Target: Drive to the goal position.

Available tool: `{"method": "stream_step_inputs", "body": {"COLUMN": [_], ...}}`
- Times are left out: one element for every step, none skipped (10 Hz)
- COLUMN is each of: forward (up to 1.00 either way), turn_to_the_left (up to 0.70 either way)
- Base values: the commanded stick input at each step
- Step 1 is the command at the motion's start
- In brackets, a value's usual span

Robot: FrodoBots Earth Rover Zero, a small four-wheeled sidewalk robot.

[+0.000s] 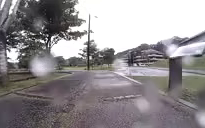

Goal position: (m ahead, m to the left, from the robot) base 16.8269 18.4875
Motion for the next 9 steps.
{"method": "stream_step_inputs", "body": {"forward": [0.00, 0.00, 0.00, 0.00, 0.07, 0.25, 0.67, 0.70, 0.70], "turn_to_the_left": [0.00, 0.00, 0.00, 0.00, 0.00, 0.00, 0.00, 0.00, 0.00]}}
